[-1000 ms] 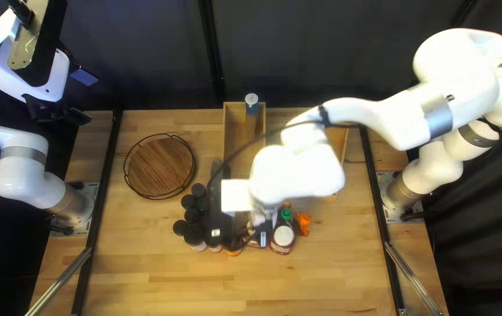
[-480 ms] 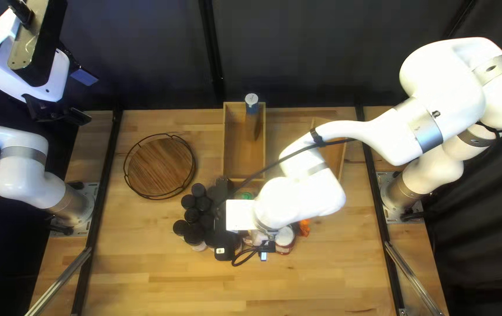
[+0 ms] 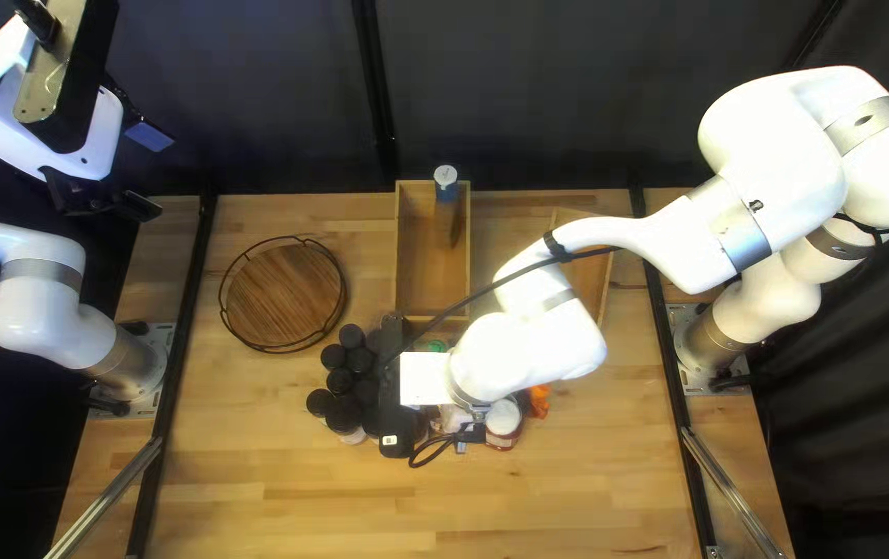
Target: Separate condiments, baby food and spices and place it in 3 different racks/containers
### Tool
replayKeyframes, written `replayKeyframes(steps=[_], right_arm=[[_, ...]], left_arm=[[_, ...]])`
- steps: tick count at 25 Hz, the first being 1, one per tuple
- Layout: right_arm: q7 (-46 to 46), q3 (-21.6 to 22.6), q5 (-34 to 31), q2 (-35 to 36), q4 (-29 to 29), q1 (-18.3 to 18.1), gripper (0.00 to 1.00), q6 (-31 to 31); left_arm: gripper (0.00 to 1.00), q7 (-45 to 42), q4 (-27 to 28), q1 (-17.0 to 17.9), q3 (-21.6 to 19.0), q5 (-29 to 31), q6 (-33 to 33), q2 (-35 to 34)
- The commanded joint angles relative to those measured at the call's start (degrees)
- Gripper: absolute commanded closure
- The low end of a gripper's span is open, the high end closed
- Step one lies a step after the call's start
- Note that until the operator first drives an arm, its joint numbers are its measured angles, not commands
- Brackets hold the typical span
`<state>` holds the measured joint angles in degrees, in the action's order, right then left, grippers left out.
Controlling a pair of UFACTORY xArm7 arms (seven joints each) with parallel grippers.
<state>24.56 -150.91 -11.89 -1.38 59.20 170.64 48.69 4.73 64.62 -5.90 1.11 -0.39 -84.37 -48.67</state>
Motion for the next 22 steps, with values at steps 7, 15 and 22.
replayKeyframes(steps=[7,15,22], right_arm=[[-9.0,-2.7,9.4,8.6,4.8,-0.4,1.00,9.6],[-9.9,-5.3,13.2,8.8,16.9,-1.6,1.00,21.0],[2.8,-5.0,4.0,0.3,34.8,-2.9,1.00,33.4]], left_arm=[[0.00,0.0,0.0,0.0,0.0,0.0,0.0,0.0],[0.00,0.0,0.0,0.0,0.0,0.0,0.0,0.0],[0.00,0.0,0.0,0.0,0.0,0.0,0.0,0.0]])
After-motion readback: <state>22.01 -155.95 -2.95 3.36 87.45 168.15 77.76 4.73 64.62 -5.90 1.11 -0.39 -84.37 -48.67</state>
